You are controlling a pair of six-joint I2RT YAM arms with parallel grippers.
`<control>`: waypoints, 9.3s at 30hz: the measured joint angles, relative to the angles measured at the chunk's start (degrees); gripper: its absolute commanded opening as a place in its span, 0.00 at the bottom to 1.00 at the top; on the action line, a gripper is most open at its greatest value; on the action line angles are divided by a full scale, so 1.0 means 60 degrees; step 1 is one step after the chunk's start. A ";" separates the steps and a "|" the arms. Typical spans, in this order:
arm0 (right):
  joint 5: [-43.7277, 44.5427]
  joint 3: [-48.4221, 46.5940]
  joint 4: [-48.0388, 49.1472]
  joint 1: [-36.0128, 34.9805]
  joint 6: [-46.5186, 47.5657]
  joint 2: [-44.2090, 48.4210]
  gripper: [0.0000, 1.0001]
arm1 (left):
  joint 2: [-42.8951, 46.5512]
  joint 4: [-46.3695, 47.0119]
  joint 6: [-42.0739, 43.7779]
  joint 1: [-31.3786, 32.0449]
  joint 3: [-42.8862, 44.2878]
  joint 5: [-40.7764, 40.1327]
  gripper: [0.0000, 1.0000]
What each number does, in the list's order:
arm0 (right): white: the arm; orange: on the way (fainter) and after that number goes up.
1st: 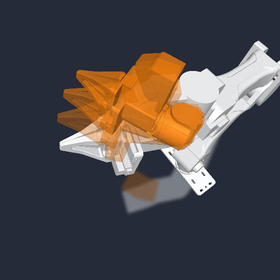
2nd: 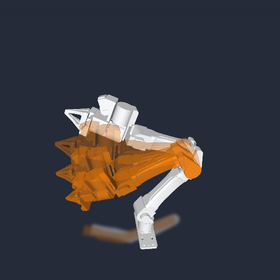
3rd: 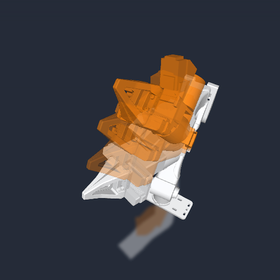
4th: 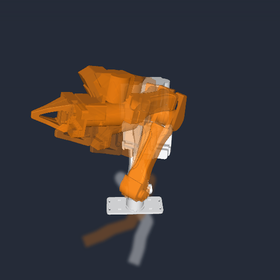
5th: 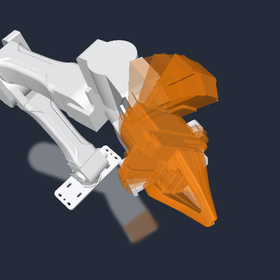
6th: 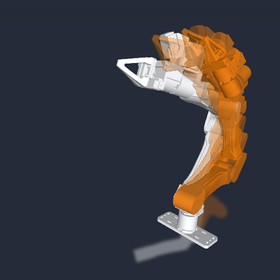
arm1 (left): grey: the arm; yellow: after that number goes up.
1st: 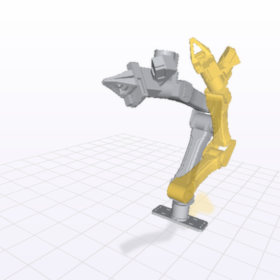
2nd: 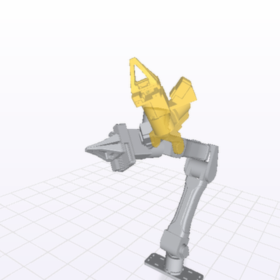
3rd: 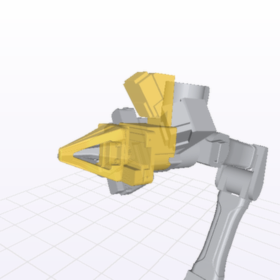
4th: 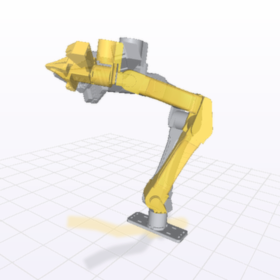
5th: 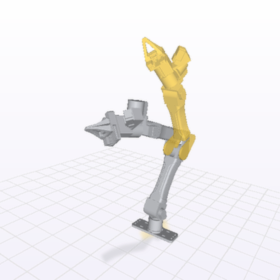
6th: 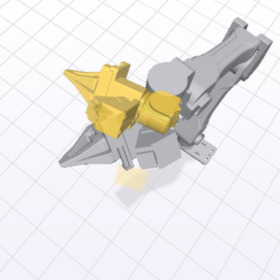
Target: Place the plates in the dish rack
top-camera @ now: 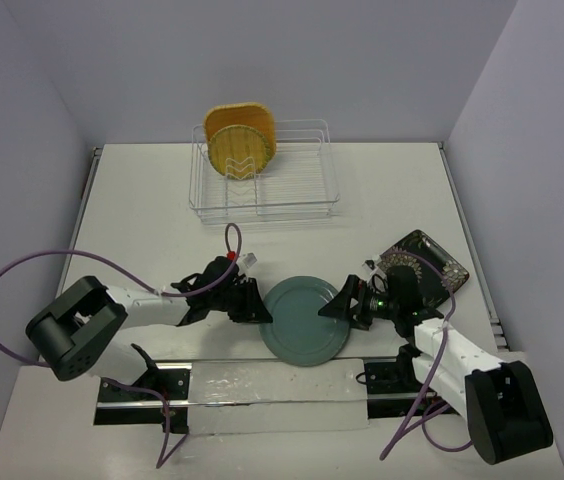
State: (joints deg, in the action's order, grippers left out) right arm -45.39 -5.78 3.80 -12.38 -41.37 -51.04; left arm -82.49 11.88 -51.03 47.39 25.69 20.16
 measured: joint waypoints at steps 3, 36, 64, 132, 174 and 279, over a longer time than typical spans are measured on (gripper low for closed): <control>-0.0018 0.0000 -0.0280 0.0004 0.0060 0.0279 0.91 | -0.0214 0.0213 -0.0023 0.0000 0.0000 0.0096 0.00; 0.0601 -0.0852 -0.1358 -0.0227 0.0963 0.0854 0.00 | -0.0730 0.1760 -0.0081 -0.0753 -0.0268 0.0968 0.61; 0.2520 -0.6557 -0.0859 -0.0476 0.1660 0.0482 0.00 | 0.5576 -0.3353 0.0254 -0.1441 0.2069 -0.9222 0.99; -0.0228 -2.1872 -0.1651 -0.1684 1.3156 -1.5201 0.00 | 0.5190 -0.4167 0.0889 -0.3314 0.0955 -0.9900 0.99; 0.0707 -1.8835 0.0792 -0.1705 1.2439 -1.3654 0.89 | 0.5342 -0.3777 0.1111 -0.3357 0.0943 -0.9381 0.99; 0.3971 -0.1635 -0.2559 0.9407 0.1502 0.3435 0.00 | -0.2001 0.0971 0.4522 -0.2987 0.4895 -0.0385 0.99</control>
State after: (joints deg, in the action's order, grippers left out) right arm -21.56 -15.59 -11.56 44.06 -32.36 -30.43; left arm -94.49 17.71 -23.89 29.47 55.07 17.85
